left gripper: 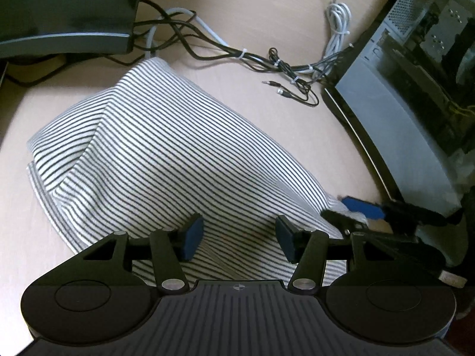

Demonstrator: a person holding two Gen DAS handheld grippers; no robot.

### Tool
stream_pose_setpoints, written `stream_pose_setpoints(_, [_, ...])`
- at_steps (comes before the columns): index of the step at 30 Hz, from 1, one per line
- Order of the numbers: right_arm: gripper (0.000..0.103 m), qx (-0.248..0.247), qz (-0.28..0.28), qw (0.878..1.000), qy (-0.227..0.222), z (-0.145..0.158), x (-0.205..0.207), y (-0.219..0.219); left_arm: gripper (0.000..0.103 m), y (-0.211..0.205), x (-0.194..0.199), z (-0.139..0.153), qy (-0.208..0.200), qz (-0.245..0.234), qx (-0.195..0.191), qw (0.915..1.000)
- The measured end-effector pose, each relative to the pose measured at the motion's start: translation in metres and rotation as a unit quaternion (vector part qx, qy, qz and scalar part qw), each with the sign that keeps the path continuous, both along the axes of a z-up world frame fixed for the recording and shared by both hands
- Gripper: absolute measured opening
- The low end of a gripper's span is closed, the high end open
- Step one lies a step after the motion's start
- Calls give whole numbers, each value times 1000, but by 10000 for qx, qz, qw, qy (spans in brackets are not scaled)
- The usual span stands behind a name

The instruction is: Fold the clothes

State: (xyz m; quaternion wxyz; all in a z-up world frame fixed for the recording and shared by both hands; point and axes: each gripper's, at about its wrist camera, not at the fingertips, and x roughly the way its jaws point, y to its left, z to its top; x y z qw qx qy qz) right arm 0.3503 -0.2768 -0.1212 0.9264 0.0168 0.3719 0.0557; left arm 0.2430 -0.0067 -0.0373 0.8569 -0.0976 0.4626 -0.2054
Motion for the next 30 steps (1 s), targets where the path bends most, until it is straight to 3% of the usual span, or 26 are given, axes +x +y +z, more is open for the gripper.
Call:
stream_pose_setpoints(6, [46,-1,-130,9999,105,5,-32,26,61,8,-6,-2,-167,-196,51,9997])
stream_pose_setpoints(17, [60,-785,-77,9969,37,40,-59,60,66,20,-11,-2,-424,-542,-192,9974])
stream_pose_setpoints(21, [56,-930,161,9954,169,40,-43,58,68,26,-31,8,-424,-402,-399,9975])
stream_pose_setpoints(25, [53,-1050,527,9924,356,18,-34,60,73,30,-58,7,-343,-392,-606,9968])
stream_pose_setpoints(30, [56,-1038,1071,9885,251,12,-34,43,72,20,-79,-8,-203,-207,-427,9987])
